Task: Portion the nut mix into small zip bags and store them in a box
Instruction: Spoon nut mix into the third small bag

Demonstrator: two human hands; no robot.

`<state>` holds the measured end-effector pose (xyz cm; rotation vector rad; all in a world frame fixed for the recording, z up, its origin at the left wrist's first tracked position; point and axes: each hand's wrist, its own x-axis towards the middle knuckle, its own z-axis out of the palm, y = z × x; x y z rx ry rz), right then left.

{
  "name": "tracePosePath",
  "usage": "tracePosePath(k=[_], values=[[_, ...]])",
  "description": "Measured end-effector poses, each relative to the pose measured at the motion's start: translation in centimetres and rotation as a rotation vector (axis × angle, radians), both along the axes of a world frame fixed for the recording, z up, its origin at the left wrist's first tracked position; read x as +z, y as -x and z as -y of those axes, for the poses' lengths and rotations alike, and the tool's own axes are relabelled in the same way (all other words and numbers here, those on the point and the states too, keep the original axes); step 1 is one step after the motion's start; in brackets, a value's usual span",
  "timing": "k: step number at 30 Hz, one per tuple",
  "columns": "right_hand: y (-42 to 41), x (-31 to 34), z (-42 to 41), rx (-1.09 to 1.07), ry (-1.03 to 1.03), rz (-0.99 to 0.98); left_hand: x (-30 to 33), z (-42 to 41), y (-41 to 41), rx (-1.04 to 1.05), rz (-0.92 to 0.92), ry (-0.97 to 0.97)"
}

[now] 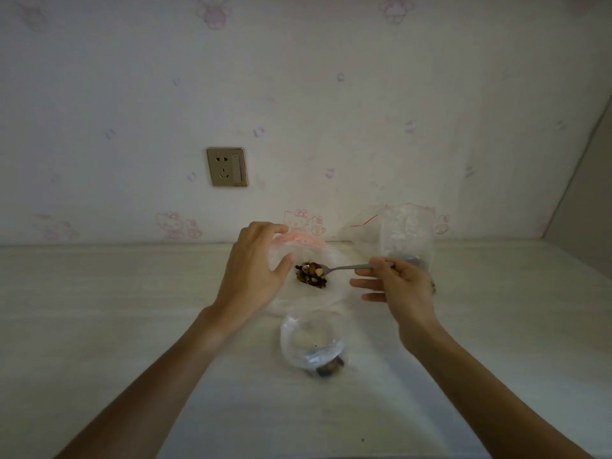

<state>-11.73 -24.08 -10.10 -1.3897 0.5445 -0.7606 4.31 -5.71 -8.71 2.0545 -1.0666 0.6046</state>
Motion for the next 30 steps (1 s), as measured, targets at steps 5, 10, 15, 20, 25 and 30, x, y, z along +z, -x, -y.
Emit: tracePosePath(k=[5, 10, 15, 20, 25, 30], values=[[4.4, 0.7, -0.7, 0.084, 0.001, -0.011, -2.2, -2.9, 4.0, 0.048, -0.141, -0.064], [7.0, -0.2, -1.9, 0.152, 0.198, -0.074, -5.3, -4.0, 5.6, 0.021, -0.495, -0.281], [9.2, -0.2, -2.4, 0.115, 1.025, -0.064, -5.2, -4.1, 6.1, -0.046, -0.571, -0.137], [10.2, 0.1, -2.3, 0.128, 1.509, 0.072, -4.7, -4.5, 6.4, -0.071, -0.577, -0.061], [8.6, 0.0, -2.7, 0.057, 0.798, 0.071, -4.6, -4.3, 6.2, -0.022, -0.604, -0.048], [6.0, 0.3, -1.9, 0.051, 0.130, 0.084, -4.3, -4.5, 4.7, 0.164, -0.509, 0.151]])
